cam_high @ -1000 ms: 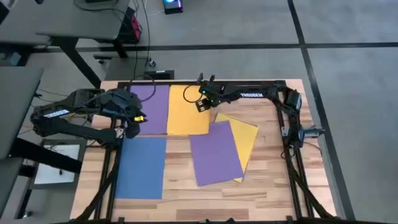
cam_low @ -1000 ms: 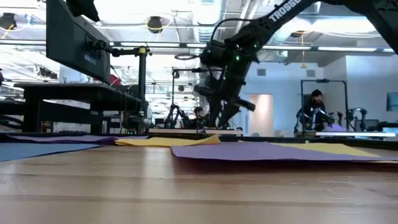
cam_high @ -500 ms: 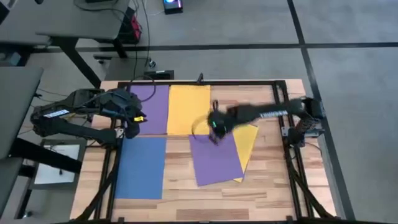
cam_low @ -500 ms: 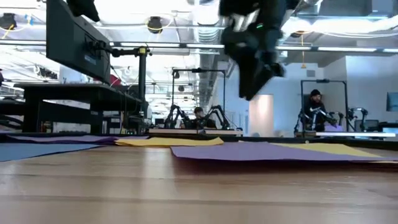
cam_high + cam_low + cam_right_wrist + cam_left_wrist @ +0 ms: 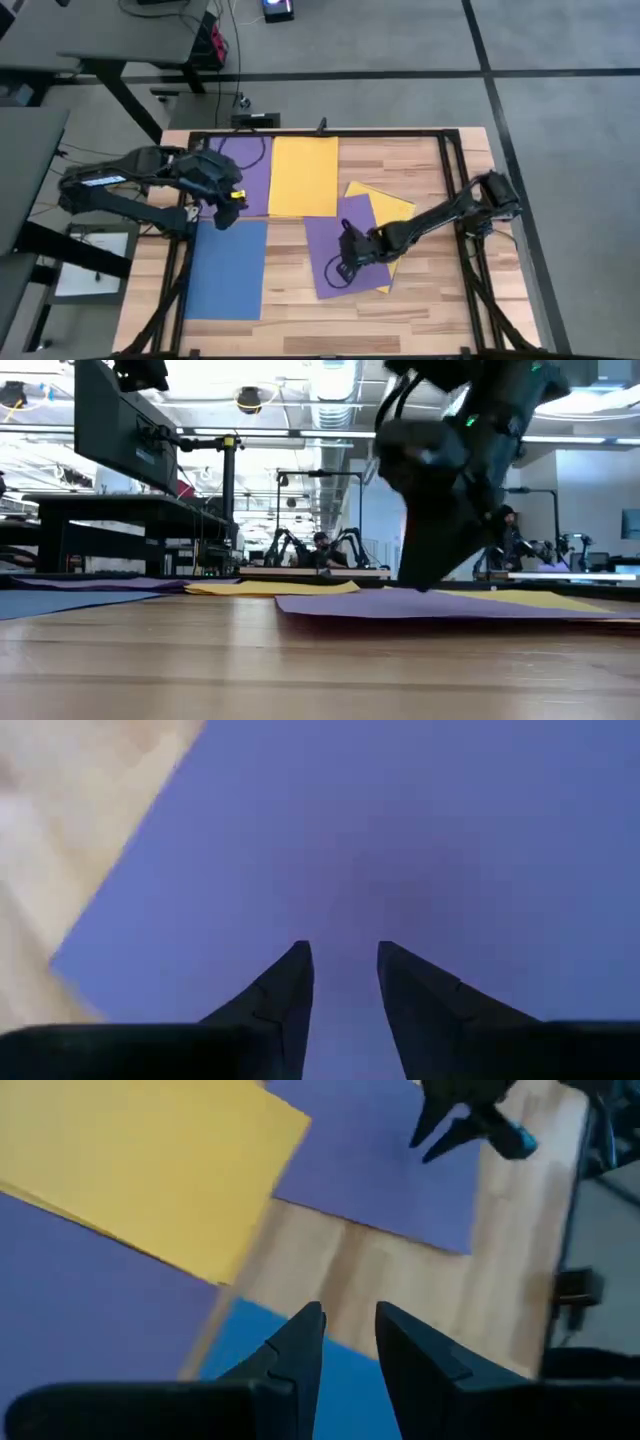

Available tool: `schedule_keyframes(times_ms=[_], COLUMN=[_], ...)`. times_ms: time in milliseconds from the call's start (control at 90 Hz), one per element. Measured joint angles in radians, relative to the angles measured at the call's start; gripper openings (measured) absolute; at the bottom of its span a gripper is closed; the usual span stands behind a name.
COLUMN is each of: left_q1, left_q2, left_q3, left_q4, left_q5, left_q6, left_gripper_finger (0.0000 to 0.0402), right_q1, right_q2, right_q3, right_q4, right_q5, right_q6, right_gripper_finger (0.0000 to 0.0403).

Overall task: Organize paper
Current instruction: Stack the purple paper on top of the purple paper

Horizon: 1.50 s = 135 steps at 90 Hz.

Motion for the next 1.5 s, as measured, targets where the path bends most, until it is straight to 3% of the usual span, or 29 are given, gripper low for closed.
schedule_keyframes(times_ms=[267, 422, 722, 956, 1033, 1111, 1189, 1244, 1322, 1500], left_q1=[-0.126, -0.195, -0.303, -0.36, -0.369, -0.371, -0.363, -0.351, -0.33, -0.287], left_q2=[0.136, 0.222, 0.39, 0.51, 0.566, 0.629, 0.7, 0.751, 0.815, 0.907], left_q3=[0.0, 0.0, 0.0, 0.0, 0.0, 0.0, 0.0, 0.0, 0.0, 0.0], left_q4=[0.104, 0.161, 0.331, 0.446, 0.513, 0.595, 0.678, 0.714, 0.763, 0.821], left_q5=[0.002, -0.048, -0.07, -0.076, -0.09, -0.089, -0.025, 0.011, 0.019, 0.018], left_q6=[-0.132, -0.211, -0.297, -0.312, -0.296, -0.246, -0.17, -0.139, -0.111, -0.075], left_gripper_finger=[0.0082, 0.0082, 0.0082, 0.0082, 0.0082, 0.0082, 0.0082, 0.0082, 0.0082, 0.0082], right_q1=[0.147, 0.182, 0.21, 0.203, 0.188, 0.168, 0.144, 0.12, 0.086, -0.001], right_q2=[0.014, 0.073, 0.095, -0.06, -0.151, -0.227, -0.294, -0.335, -0.386, -0.435], right_q3=[0.0, 0.005, 0.001, 0.035, 0.035, 0.034, 0.014, -0.036, -0.151, -0.433], right_q4=[-0.012, -0.009, 0.195, 0.063, -0.087, -0.27, -0.423, -0.457, -0.363, 0.082], right_q5=[-0.003, -0.001, -0.151, -0.24, -0.196, -0.047, 0.097, 0.123, 0.087, 0.002], right_q6=[0.013, 0.035, -0.072, -0.232, -0.216, -0.153, -0.04, 0.036, 0.119, 0.267], right_gripper_finger=[0.0107, 0.0107, 0.0107, 0.0107, 0.0107, 0.0107, 0.0107, 0.0108, 0.0112, 0.0145])
